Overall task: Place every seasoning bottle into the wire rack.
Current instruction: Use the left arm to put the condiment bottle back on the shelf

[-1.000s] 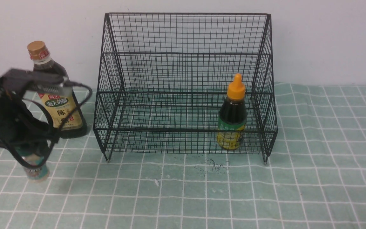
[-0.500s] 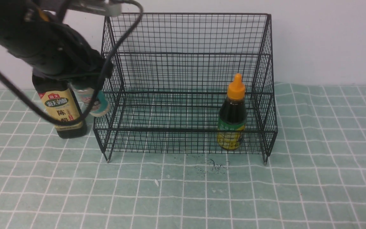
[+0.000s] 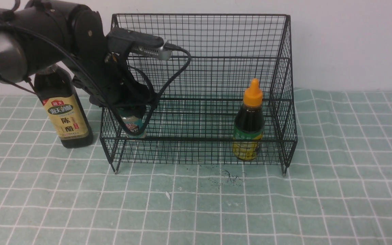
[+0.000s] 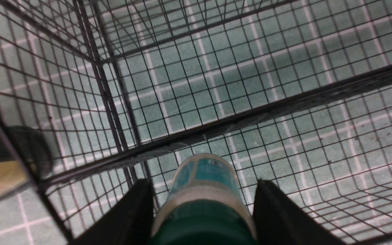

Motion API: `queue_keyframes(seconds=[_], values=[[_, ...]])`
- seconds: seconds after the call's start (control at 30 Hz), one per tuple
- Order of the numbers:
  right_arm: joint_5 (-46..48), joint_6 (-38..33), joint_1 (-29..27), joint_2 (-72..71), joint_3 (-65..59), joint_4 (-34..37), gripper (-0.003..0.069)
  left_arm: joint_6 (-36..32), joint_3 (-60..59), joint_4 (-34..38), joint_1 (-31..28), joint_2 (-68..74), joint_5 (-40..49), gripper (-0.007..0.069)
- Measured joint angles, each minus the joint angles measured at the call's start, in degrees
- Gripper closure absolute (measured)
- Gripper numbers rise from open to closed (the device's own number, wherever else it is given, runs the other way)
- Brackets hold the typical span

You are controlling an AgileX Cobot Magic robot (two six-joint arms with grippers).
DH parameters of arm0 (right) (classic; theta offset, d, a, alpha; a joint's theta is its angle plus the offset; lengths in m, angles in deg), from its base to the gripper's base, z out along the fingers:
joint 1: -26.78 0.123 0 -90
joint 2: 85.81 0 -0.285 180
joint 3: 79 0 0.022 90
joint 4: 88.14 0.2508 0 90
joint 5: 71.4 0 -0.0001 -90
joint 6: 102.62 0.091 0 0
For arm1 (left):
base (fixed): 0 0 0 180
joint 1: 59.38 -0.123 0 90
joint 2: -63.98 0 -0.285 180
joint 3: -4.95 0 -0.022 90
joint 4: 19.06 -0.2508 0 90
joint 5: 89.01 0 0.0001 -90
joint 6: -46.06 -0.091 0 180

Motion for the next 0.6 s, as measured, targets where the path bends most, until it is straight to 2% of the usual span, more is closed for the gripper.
queue_keyframes(seconds=[0.37, 0.6], values=[[0.0, 0.0, 0.0, 0.0, 0.0, 0.0, 0.0669, 0.0, 0.0, -0.1, 0.0, 3.5, -0.2, 0.0282], [0.0, 0.0, 0.0, 0.0, 0.0, 0.0, 0.0669, 0.0, 1.5, -0.7, 0.0, 2.8, 1.0, 0.0088]])
